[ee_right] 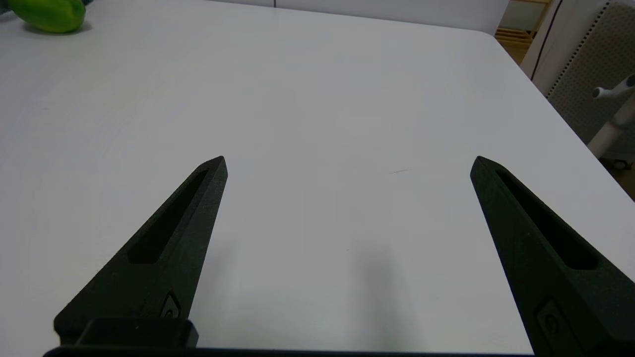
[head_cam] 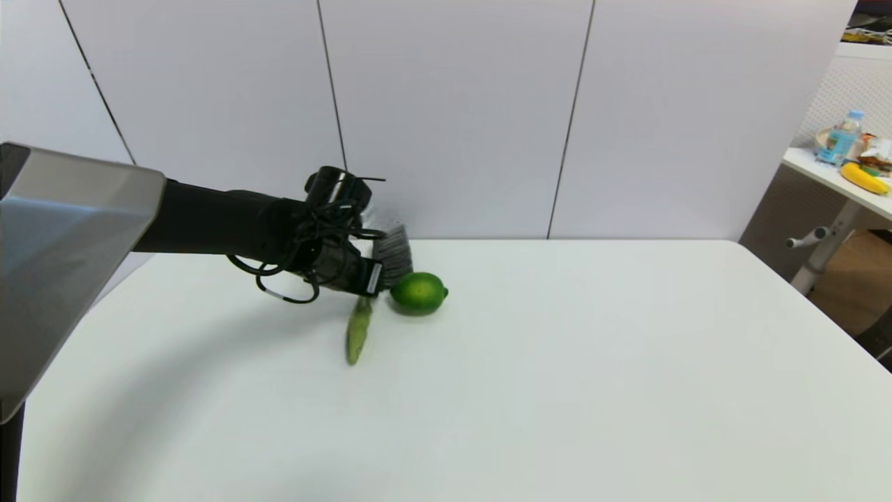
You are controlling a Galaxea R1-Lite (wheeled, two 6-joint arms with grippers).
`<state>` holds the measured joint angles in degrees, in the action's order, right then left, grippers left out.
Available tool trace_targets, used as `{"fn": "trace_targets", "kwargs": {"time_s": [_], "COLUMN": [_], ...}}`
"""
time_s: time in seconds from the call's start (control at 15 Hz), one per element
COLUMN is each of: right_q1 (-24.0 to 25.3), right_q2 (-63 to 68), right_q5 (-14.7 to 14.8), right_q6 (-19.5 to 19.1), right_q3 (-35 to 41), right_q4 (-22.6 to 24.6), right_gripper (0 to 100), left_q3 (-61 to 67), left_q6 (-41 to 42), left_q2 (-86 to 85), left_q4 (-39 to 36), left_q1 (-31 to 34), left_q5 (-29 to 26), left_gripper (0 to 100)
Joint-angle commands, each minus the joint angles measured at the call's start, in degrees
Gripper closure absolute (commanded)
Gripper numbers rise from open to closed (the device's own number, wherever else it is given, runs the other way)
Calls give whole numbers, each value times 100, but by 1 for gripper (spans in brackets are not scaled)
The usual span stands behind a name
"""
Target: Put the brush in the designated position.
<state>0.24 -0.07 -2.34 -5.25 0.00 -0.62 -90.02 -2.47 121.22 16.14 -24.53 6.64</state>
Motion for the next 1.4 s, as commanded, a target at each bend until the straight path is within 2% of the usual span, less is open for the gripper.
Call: {"fn": "trace_targets", "kwargs": {"time_s": [0.07, 0.33, 0.67, 1.0, 1.4], "right_q1": [2, 2, 2, 2, 2], "right_q2": [7, 7, 7, 7, 7], "right_q5": [-3, -3, -3, -3, -3], "right_q6": [-11, -2, -11, -11, -11], "right_q3": [9, 9, 9, 9, 9], "right_q4": [1, 1, 1, 1, 1], "right_gripper": [0, 0, 0, 0, 0], "left_q3": [-42, 177, 1909, 4071, 6374], "left_q6": [10, 63, 37, 318, 880], "left_q2": [-213, -1523, -4028, -6242, -8782], "left_q4": [21, 548, 451, -902, -1623], "left_q1": [1, 1, 1, 273, 985], "left_q5": [12, 21, 21, 21, -67], "left_gripper": [0, 0, 0, 0, 0]}}
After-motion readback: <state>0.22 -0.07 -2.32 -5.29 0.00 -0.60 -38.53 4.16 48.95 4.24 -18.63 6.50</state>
